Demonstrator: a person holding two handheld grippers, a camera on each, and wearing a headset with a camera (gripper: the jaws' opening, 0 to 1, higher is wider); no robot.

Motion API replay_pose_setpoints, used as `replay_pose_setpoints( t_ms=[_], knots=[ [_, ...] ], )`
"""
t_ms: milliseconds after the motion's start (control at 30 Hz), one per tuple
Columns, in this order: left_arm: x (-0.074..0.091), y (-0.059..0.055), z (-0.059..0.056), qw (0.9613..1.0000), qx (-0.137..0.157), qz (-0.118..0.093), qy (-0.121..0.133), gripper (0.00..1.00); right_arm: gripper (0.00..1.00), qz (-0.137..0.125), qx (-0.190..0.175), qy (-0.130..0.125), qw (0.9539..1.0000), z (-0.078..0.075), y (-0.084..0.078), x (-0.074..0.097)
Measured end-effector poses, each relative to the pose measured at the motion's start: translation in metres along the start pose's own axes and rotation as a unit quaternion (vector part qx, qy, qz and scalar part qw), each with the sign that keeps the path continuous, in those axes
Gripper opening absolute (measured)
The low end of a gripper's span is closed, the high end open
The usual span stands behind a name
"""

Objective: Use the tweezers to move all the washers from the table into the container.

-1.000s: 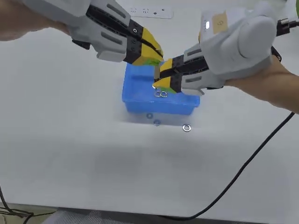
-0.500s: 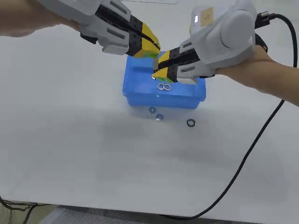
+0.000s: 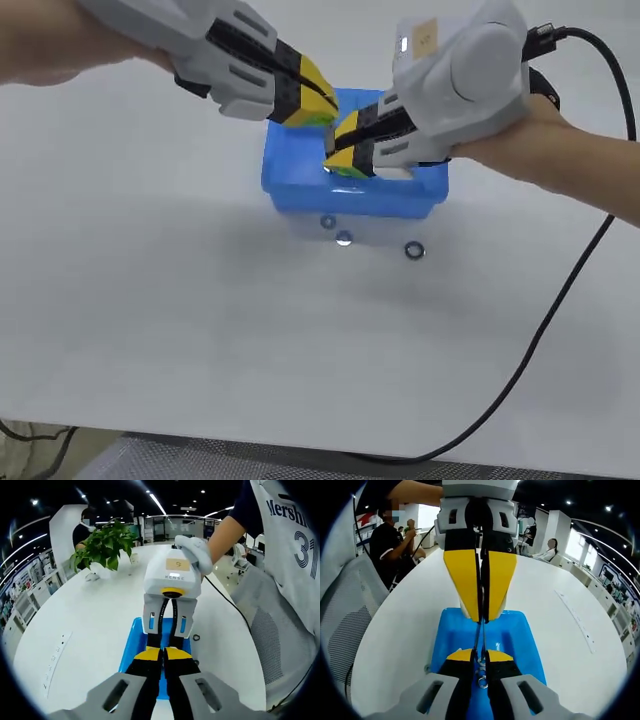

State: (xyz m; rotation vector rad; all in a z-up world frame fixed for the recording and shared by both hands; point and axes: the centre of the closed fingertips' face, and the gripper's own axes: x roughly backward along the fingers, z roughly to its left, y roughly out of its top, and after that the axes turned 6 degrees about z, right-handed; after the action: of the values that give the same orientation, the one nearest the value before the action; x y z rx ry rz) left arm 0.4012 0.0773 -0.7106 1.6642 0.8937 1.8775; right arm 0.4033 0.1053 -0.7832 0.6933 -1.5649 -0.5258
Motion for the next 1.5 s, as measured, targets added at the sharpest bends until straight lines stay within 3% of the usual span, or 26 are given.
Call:
replay_pose_setpoints(
  t_ms=[433, 800, 1100, 1233, 1500],
  knots=[
    [0.002, 0.007, -0.003, 1.0, -0.004, -0.004, 0.003, 0.05, 0.12, 0.008, 0.011, -0.008, 0.9999, 0.002, 0.002, 0.005],
    [0.017, 0.021, -0.008, 0.9997, -0.013, -0.013, 0.013, 0.05, 0.13, -0.004, 0.024, -0.024, 0.9994, 0.003, 0.019, 0.019],
    [0.035, 0.046, -0.021, 0.9993, -0.019, -0.031, 0.012, 0.05, 0.12, -0.031, 0.013, -0.034, 0.9989, 0.013, 0.041, 0.044],
    [0.041, 0.054, -0.029, 0.999, -0.021, -0.036, 0.013, 0.05, 0.12, -0.037, 0.013, -0.036, 0.9986, 0.015, 0.044, 0.049],
    [0.048, 0.062, -0.049, 0.9988, -0.024, -0.04, 0.012, 0.05, 0.12, -0.042, 0.012, -0.032, 0.9985, 0.034, 0.052, 0.06]
  ],
)
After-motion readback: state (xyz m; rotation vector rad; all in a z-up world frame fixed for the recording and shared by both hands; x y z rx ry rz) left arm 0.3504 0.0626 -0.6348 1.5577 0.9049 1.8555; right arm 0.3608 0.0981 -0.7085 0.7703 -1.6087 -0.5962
